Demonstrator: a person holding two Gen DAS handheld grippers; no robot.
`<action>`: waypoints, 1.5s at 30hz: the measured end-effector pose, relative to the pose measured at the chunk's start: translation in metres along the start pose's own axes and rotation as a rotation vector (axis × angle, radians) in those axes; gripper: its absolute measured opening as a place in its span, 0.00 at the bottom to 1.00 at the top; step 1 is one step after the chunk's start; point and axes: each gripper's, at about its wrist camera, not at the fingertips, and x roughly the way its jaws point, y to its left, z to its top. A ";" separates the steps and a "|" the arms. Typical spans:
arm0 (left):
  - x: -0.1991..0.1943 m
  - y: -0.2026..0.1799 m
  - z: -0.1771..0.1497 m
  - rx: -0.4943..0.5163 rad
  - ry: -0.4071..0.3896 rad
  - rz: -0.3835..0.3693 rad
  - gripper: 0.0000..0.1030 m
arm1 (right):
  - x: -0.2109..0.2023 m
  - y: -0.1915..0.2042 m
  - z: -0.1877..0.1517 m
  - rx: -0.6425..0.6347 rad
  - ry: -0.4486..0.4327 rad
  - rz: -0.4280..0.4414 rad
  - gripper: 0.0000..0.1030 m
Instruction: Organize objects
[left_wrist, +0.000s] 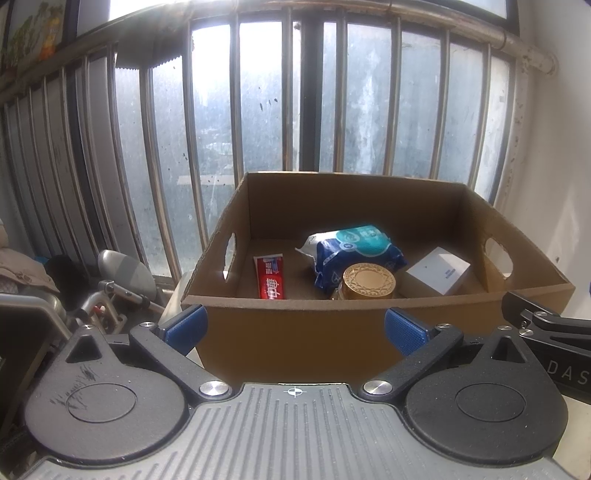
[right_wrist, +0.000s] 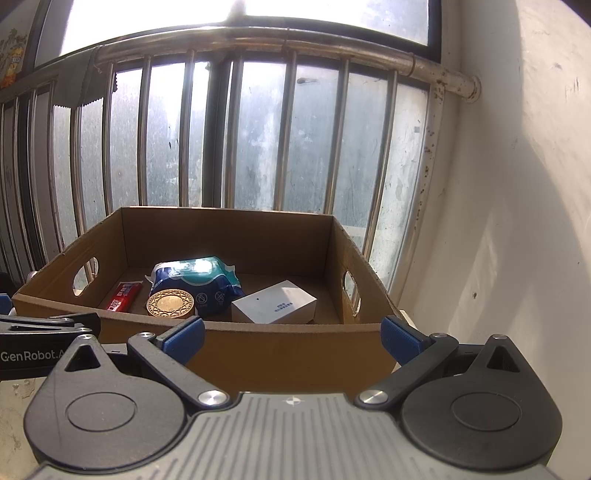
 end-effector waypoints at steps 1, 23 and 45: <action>0.000 0.000 0.000 0.000 0.000 0.000 0.99 | 0.000 0.000 0.000 0.000 0.000 0.000 1.00; 0.000 0.000 -0.001 -0.005 0.014 0.012 0.99 | 0.001 0.001 -0.001 -0.004 0.006 0.001 1.00; 0.000 0.000 -0.001 -0.008 0.018 0.017 0.99 | 0.002 0.001 0.000 -0.003 0.011 0.003 1.00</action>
